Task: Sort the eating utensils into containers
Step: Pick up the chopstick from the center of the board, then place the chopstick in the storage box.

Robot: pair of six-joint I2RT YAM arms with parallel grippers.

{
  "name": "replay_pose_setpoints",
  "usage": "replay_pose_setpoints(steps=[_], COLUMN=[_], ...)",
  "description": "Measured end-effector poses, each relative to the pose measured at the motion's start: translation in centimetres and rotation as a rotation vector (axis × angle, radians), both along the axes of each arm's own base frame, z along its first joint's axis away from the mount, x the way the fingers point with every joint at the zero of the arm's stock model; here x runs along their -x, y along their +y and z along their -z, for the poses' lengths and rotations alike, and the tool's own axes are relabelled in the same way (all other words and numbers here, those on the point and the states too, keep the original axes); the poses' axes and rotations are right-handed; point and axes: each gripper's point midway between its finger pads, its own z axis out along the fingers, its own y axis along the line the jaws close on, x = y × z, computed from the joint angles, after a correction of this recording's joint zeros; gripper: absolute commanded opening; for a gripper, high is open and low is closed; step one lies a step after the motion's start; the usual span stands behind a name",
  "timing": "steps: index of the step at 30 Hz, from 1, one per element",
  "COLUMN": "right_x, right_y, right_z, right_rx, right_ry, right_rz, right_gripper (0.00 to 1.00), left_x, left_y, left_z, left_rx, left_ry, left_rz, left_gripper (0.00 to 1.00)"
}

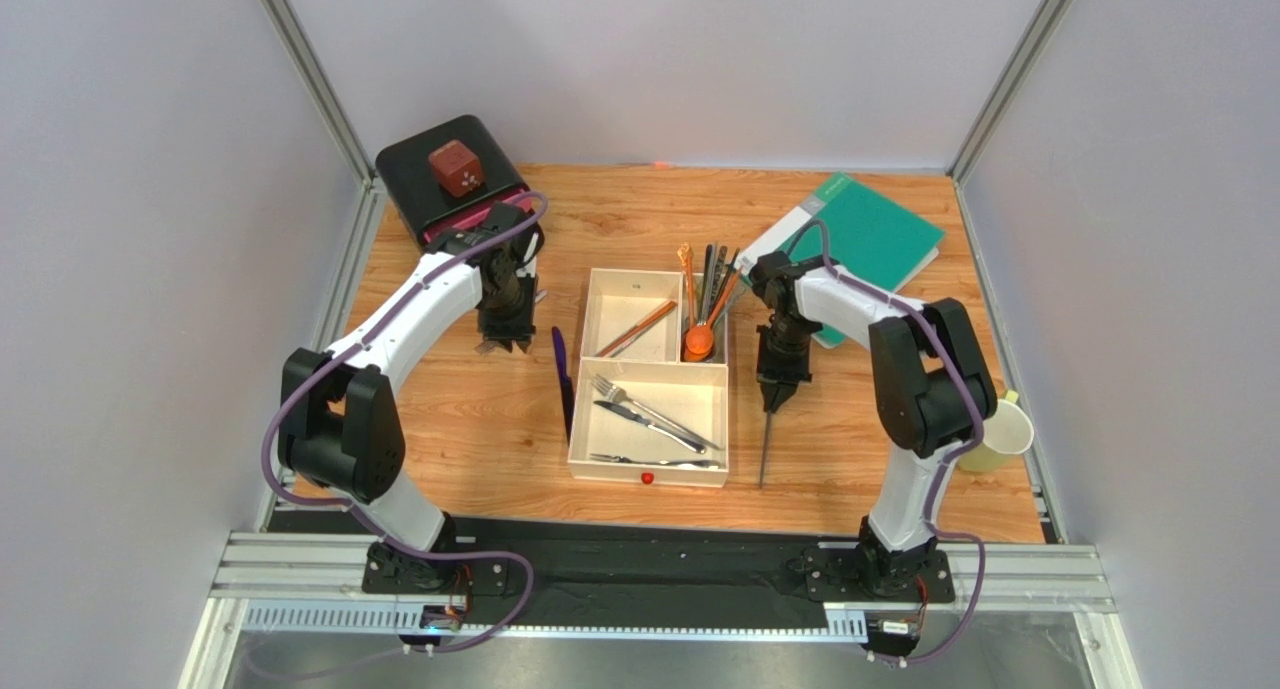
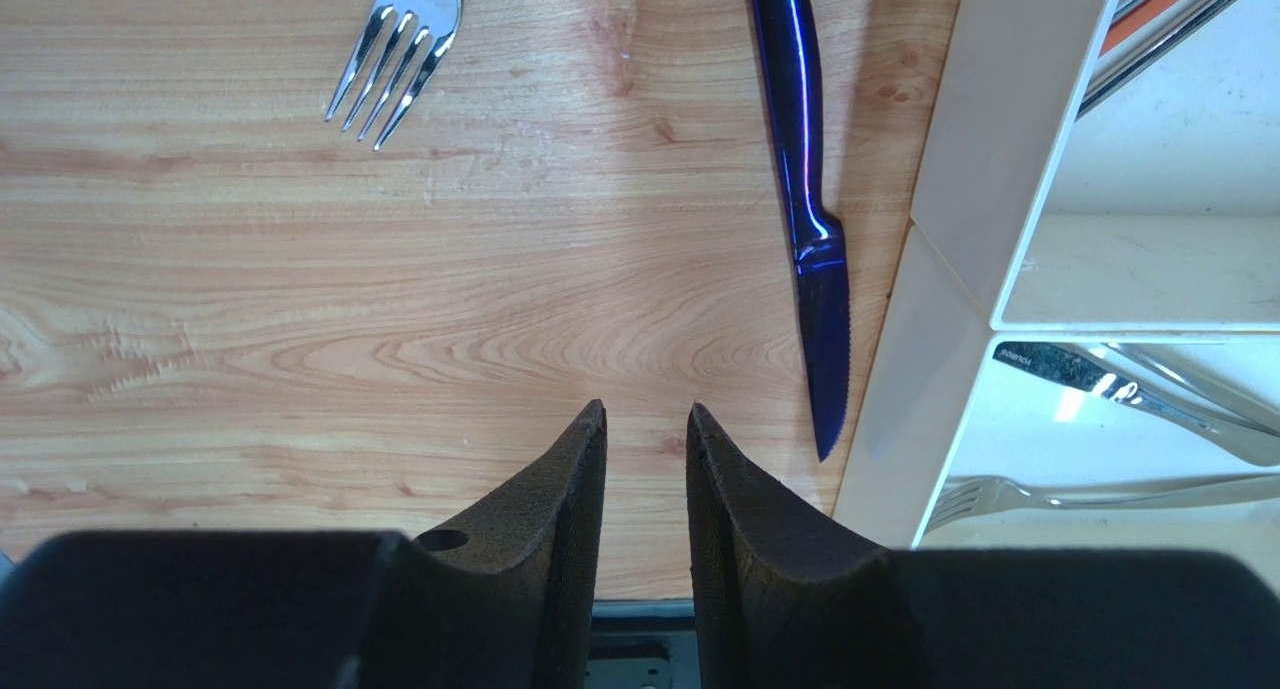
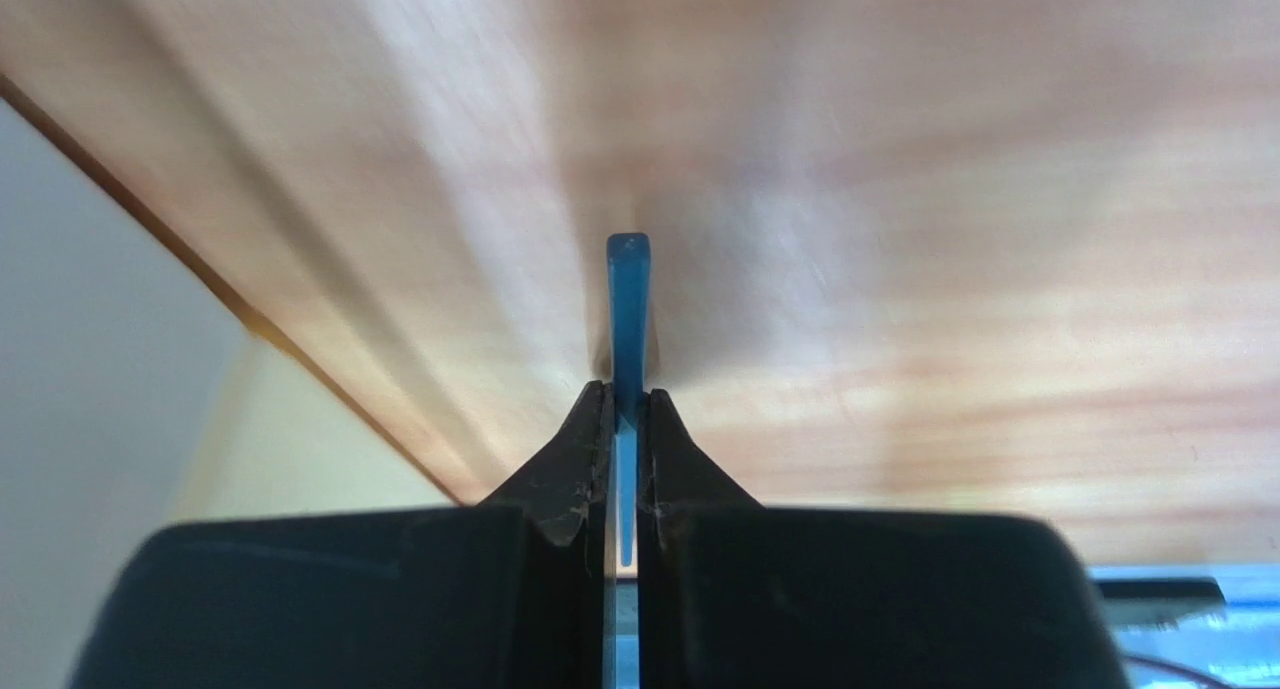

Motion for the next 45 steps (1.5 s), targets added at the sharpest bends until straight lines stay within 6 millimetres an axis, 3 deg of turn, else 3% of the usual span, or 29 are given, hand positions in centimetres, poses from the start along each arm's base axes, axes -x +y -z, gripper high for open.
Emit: replay_pose_setpoints(steps=[3,6,12,16,19,24,27,30,37,45], right_x=[1.1,0.5,-4.8,-8.1,-10.8,-14.4,-14.8,-14.3,-14.9,-14.4], right_y=[-0.4,0.2,5.6,9.7,13.1,18.4,20.9,22.1,21.3,19.0], right_z=[-2.1,-5.7,-16.5,-20.1,-19.5,-15.0,-12.1,-9.8,-7.9,-6.6], right_rx=[-0.005,-0.055,-0.344,-0.503,-0.573,-0.583,-0.572,-0.543,-0.484,-0.414], right_ry=[-0.019,-0.093,-0.352,-0.401,-0.369,-0.298,-0.254,-0.222,-0.226,-0.205], right_rz=[-0.003,0.006,0.123,0.196,0.239,0.246,0.241,0.233,0.283,0.414], right_gripper=[0.00,0.00,0.00,0.00,0.00,0.00,0.00,0.00,0.00,0.00], left_x=[-0.2,-0.4,-0.9,-0.9,-0.7,-0.1,0.6,1.8,2.4,1.9], left_y=[0.0,0.2,1.4,2.9,3.9,5.0,5.5,5.9,6.5,6.4], left_z=[0.0,0.0,0.0,-1.3,-3.0,-4.7,-3.8,-3.0,-6.9,-5.6], left_rx=[0.002,0.001,-0.024,-0.043,-0.040,-0.040,-0.053,-0.053,-0.018,-0.037], left_ry=[-0.006,-0.013,-0.039,-0.109,-0.187,-0.263,-0.246,-0.241,-0.413,-0.368], left_rz=[-0.002,-0.010,-0.068,-0.132,-0.166,-0.196,-0.206,-0.210,-0.224,-0.220], left_gripper=[0.32,0.32,0.32,0.32,0.32,0.31,0.31,0.31,0.31,0.30])
